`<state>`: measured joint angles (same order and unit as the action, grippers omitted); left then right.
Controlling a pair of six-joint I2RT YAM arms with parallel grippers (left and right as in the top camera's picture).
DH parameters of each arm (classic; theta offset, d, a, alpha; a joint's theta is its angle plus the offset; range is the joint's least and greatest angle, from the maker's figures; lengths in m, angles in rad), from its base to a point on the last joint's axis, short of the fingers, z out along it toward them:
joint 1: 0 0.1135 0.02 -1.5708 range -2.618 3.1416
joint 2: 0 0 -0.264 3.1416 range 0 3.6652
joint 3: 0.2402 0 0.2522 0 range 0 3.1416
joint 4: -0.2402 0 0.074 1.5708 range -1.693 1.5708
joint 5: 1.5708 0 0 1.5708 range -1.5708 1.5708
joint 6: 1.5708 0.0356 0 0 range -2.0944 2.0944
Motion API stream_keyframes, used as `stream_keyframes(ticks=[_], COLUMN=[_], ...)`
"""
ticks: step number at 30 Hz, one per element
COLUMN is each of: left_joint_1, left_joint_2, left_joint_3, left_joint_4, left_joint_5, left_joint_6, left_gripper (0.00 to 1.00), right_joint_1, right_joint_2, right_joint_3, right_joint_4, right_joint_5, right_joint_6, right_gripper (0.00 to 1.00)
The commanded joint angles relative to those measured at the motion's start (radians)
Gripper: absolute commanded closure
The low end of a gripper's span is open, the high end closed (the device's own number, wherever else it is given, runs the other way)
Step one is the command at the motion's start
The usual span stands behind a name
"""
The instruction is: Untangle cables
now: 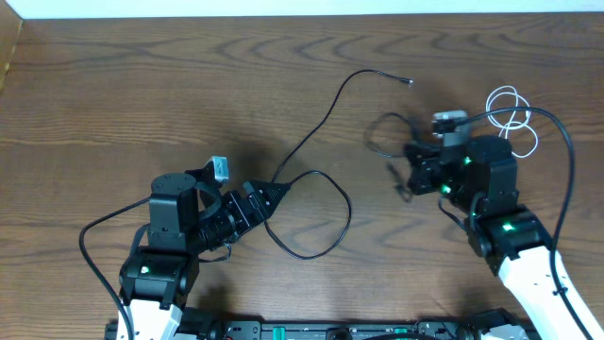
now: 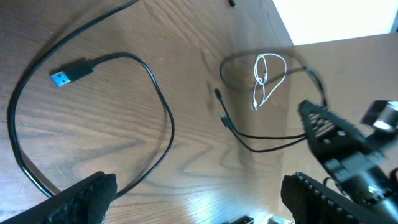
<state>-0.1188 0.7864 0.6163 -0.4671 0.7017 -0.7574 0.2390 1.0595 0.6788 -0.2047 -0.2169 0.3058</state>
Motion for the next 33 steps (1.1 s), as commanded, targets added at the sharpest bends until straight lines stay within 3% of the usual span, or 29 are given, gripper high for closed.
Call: stream_keyframes(ticks=[1,8,11,21,25,30,31,33], left_joint_1=[0.005,0.005,0.005,0.005,0.005,0.005,0.005,0.005], left_joint_2=[-0.003,-0.003,-0.003,-0.003,-0.003,-0.003,-0.003,-0.003], left_joint_3=[0.020,0.020,0.020,0.020,0.020,0.020,0.020,0.020], left_joint_4=[-0.002,-0.002,-0.002,-0.002,-0.003,-0.003,-0.002,-0.002], left_joint_5=[-0.058,-0.221,-0.220,-0.220,-0.220,-0.220,-0.220,-0.220], left_joint_6=[0.024,0.024,0.024,0.024,0.024,0.024,0.024,0.024], left_gripper=[0.10,0.10,0.09,0.09,0.09,0.09,0.09,0.09], right_joint_1=[-0.060,-0.161,-0.212,-0.447,-0.523,-0.568,-0.571,-0.573], right_joint_2=[-0.007,0.058,0.105,0.294,0.356,0.424,0.431,0.443], right_joint_3=[0.008,0.007,0.007,0.007,0.007,0.007,0.007,0.007], right_joint_4=[-0.089,-0.220,-0.235,-0.081,0.015,0.073,0.071,0.075], right_joint_5=[0.308,0.613,0.660,0.649,0.511,0.405,0.409,0.410], right_joint_6=[0.016,0.019,0.039,0.118,0.127,0.123,0.122,0.111], right_gripper=[0.99,0.99,0.93,0.99,0.98,0.65,0.52,0.15])
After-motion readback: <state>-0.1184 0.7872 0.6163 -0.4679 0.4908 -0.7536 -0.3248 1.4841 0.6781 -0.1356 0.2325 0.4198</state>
